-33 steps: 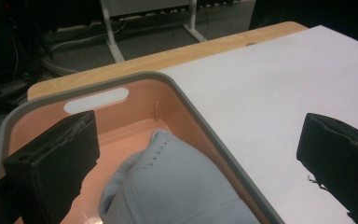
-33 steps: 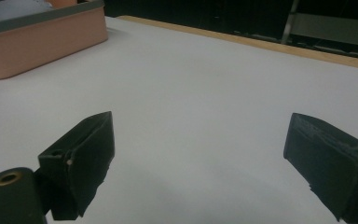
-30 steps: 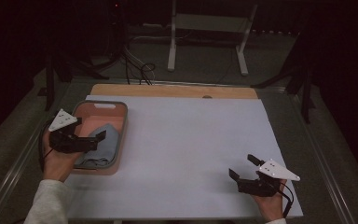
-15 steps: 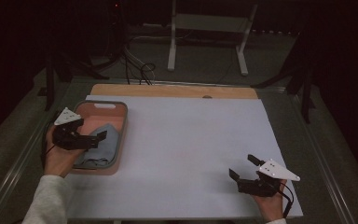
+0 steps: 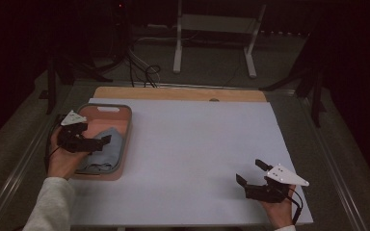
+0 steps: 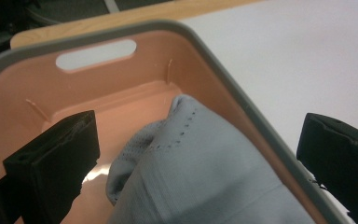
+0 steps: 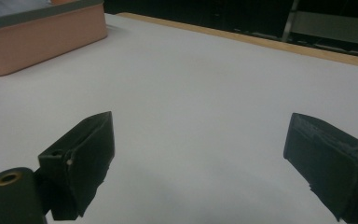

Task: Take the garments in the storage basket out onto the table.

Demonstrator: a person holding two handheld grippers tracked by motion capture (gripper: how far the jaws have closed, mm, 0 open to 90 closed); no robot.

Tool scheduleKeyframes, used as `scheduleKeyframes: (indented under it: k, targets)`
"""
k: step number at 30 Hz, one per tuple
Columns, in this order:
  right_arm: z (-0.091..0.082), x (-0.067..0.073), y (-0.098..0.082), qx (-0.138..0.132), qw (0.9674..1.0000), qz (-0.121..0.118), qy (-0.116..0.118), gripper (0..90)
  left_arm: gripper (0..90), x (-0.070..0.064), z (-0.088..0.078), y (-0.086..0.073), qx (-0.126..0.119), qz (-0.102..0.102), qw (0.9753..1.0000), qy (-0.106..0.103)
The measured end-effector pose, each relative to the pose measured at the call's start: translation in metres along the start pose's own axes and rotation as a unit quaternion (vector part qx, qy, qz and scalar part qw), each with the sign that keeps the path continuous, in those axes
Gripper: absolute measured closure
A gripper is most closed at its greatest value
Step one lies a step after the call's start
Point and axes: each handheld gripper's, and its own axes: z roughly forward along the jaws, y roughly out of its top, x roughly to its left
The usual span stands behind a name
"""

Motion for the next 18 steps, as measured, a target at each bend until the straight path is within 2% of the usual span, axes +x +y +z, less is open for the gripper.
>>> scheduleKeyframes:
  k: [5, 9, 14, 15, 18]
  targets:
    - [0.000, 0.000, 0.000, 0.001, 1.0000, 0.000, 0.000, 8.9, 0.4, 0.004, 0.010, -0.004, 0.018, -0.010, 0.9998, 0.003]
    - [0.000, 0.000, 0.000, 0.002, 1.0000, 0.001, 0.001, 8.9, 0.4, 0.009, 0.017, -0.008, 0.037, -0.026, 0.9990, 0.003]
    - [0.001, 0.000, 0.000, 0.002, 1.0000, 0.000, 0.002, 8.9, 0.4, 0.012, 0.018, -0.007, 0.038, -0.036, 0.9986, 0.005]
    - [0.001, 0.000, 0.000, 0.004, 1.0000, 0.000, 0.002, 8.9, 0.4, 0.014, 0.020, -0.006, 0.048, -0.041, 0.9980, 0.005]
    - [0.001, 0.000, 0.000, 0.003, 1.0000, -0.002, 0.003, 8.9, 0.4, 0.014, 0.023, -0.005, 0.053, -0.039, 0.9978, 0.006]
